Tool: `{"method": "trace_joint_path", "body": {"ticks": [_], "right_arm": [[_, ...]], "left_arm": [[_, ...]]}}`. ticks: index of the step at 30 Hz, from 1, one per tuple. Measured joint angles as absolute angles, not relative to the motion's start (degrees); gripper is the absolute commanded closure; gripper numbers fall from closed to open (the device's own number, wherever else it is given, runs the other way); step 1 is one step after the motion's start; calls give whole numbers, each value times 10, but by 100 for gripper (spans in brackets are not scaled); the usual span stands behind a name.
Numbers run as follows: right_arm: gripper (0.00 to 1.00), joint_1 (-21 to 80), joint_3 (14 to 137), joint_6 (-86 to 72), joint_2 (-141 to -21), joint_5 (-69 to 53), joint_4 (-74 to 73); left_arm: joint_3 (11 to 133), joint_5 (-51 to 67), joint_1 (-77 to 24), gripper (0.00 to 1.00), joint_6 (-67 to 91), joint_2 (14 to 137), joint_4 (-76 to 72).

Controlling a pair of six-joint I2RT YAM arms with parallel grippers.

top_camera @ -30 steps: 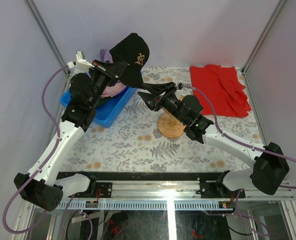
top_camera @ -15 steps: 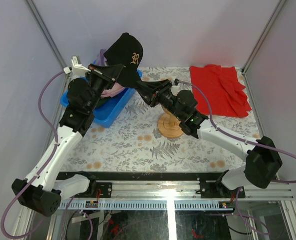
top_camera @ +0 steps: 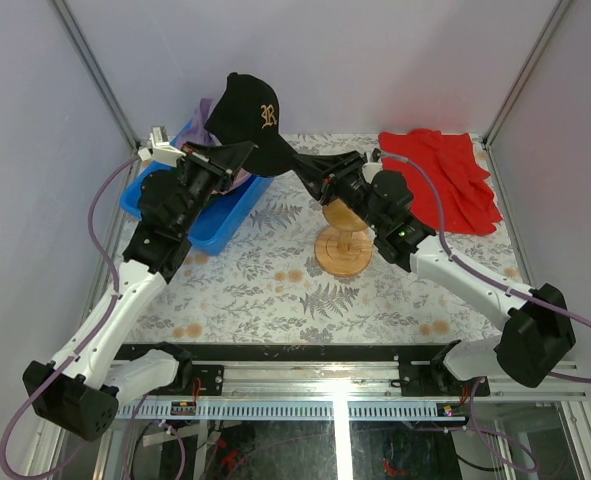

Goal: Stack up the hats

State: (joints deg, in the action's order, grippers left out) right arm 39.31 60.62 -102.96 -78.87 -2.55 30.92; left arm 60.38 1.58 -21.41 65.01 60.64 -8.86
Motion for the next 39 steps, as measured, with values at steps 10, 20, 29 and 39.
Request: {"method": "trace_joint_path", "body": {"ticks": [10, 20, 29, 39], "right_arm": [[83, 359, 607, -1006, -780, -25, 289], [100, 342, 622, -1006, -779, -40, 286], [100, 242, 585, -989, -678, -103, 240], [100, 121, 493, -999, -610, -262, 211]], "left_arm": [[572, 28, -251, 100, 679, 604, -129], [568, 26, -267, 76, 675, 604, -139], [632, 41, -276, 36, 598, 604, -47], [664, 48, -239, 32, 582, 581, 0]]}}
